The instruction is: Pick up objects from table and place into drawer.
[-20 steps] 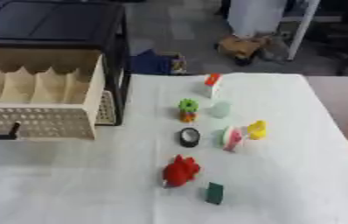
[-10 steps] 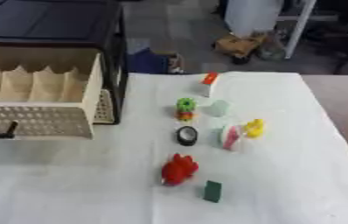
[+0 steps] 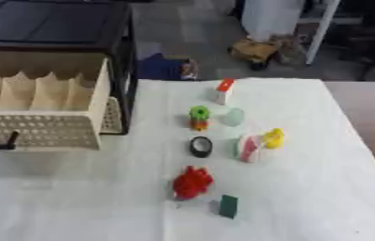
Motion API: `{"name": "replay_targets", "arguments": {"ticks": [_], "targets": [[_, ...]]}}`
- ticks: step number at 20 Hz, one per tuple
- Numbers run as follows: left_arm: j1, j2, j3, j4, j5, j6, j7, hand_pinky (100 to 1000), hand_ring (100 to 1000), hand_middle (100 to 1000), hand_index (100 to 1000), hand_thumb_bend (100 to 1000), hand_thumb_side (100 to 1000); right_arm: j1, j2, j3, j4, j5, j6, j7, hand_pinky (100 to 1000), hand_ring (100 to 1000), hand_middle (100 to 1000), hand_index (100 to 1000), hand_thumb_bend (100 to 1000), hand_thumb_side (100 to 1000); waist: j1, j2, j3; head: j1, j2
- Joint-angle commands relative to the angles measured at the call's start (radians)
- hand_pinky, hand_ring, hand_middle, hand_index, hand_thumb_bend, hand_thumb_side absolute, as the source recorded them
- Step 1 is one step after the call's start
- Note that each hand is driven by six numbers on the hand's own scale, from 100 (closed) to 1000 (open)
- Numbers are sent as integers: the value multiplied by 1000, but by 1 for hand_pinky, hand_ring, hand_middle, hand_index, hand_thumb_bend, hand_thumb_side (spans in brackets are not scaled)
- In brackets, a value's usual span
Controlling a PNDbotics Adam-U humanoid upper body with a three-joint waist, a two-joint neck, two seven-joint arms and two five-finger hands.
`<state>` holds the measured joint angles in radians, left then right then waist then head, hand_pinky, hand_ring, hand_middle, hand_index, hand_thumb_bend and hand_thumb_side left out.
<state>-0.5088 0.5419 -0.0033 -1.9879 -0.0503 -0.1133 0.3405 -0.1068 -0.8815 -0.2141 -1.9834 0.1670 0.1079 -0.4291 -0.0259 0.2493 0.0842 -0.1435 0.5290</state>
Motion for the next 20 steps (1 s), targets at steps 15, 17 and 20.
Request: {"name": "replay_targets", "arguments": {"ticks": [15, 17, 20], "targets": [[4, -7, -1, -12, -11, -18, -8, 606, 569, 660, 919, 100, 1000, -48, -184, 71, 4, 129, 147, 289, 776, 767, 750, 907, 571, 1000, -3, -21, 4, -19, 9], [4, -13, -3, -12, -5, -18, -6, 604, 567, 658, 917, 100, 1000, -59, -189, 83, 23, 136, 144, 315, 780, 770, 754, 910, 576, 1000, -3, -22, 5, -23, 7], [3, -14, -19, -12, 5, -18, -22, 602, 556, 657, 916, 100, 1000, -78, -201, 102, 59, 154, 137, 362, 789, 761, 765, 939, 595, 1000, -3, -22, 5, -27, 5]]}}
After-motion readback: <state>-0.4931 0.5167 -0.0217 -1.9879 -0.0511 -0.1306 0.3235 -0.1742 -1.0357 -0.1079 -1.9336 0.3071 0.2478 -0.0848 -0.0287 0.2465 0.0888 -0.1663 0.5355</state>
